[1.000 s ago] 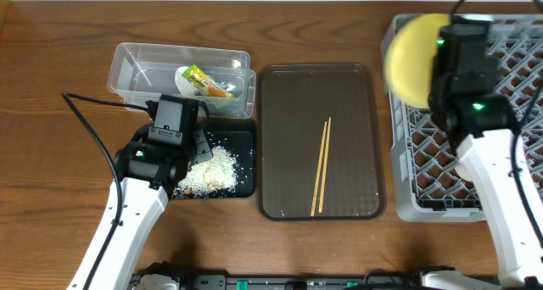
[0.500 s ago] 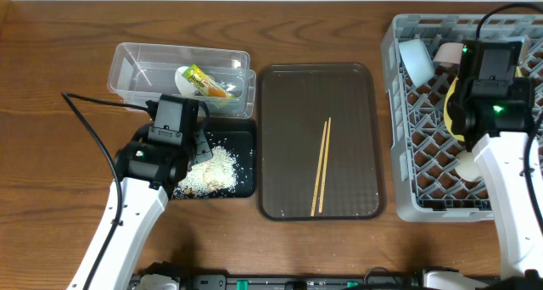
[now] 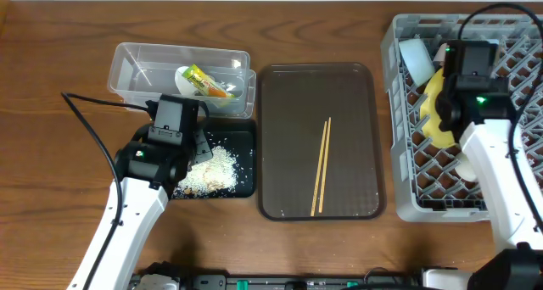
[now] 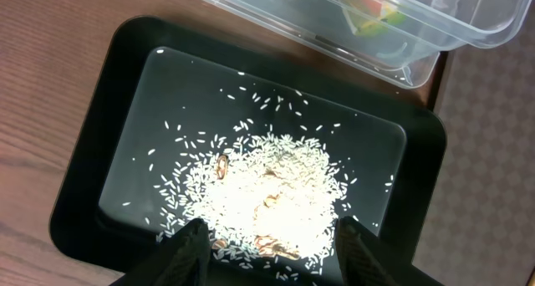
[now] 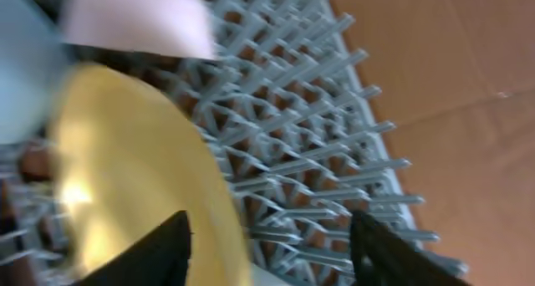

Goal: Sort waste into correct bins and load items into the dishwasher rack
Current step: 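Lift the yellow plate into the rack and stand it upright, release, then reach the right gripper to the chopsticks and grasp one chopstick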

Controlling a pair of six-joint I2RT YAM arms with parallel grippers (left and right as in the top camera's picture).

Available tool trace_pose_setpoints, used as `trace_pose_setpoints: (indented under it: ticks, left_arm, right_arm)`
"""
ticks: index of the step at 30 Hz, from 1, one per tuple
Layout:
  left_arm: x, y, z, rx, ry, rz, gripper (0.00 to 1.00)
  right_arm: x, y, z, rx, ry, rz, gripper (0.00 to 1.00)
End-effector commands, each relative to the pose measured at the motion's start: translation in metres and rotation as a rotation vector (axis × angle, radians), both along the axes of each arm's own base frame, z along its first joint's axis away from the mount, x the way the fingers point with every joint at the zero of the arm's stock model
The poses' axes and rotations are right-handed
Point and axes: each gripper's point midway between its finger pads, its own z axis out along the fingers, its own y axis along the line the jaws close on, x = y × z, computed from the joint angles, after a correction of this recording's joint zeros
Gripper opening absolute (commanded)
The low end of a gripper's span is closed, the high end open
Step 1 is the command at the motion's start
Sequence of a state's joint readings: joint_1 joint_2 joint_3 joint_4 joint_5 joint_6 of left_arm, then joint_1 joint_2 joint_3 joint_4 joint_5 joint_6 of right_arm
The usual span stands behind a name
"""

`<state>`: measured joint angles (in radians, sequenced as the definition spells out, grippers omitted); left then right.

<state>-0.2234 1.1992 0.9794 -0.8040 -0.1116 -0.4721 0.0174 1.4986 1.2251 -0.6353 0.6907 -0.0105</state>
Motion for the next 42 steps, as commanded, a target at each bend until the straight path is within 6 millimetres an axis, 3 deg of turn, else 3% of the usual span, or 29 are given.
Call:
trace_pose_setpoints:
  ticks: [1,5,10,14,18,22,29,37,42]
  left_arm:
    - [-0.001,0.003,-0.003,0.007,0.005,0.013,0.52]
    - [-0.001,0.003,-0.003,0.007,0.005,0.013,0.52]
    - [-0.001,0.003,-0.003,0.007,0.005,0.013,0.52]
    - [-0.001,0.003,-0.003,0.007,0.005,0.013,0.52]
    - [-0.001,0.003,-0.003,0.007,0.006,0.013,0.52]
    - [-0.001,0.003,-0.003,0.007,0.006,0.013,0.52]
    - [-0.001,0.003,-0.003,0.007,0.006,0.013,0.52]
    - [-0.001,0.003,-0.003,0.007,0.006,0.013,0.52]
    - [-0.001,0.003,-0.003,0.007,0.006,0.013,0.52]
  right_arm:
    - [0.008,0.028,0.007,0.075,-0.066,0.067,0.63]
    - [0.014,0.076,0.026,0.204,-0.142,0.236,0.68]
    - [0.004,0.171,0.025,0.585,-0.134,0.510,0.68]
    - [-0.024,0.221,-0.010,0.795,0.036,0.537,0.62]
    - [-0.052,0.244,-0.065,0.818,0.226,0.486,0.60]
    - [-0.082,0.262,-0.121,0.814,0.390,0.444,0.56]
    - [-0.105,0.266,-0.182,0.752,0.507,0.354,0.52]
    - [-0.109,0.268,-0.210,0.749,0.547,0.304,0.51]
    - [-0.111,0.262,-0.215,0.734,0.550,0.250,0.41]
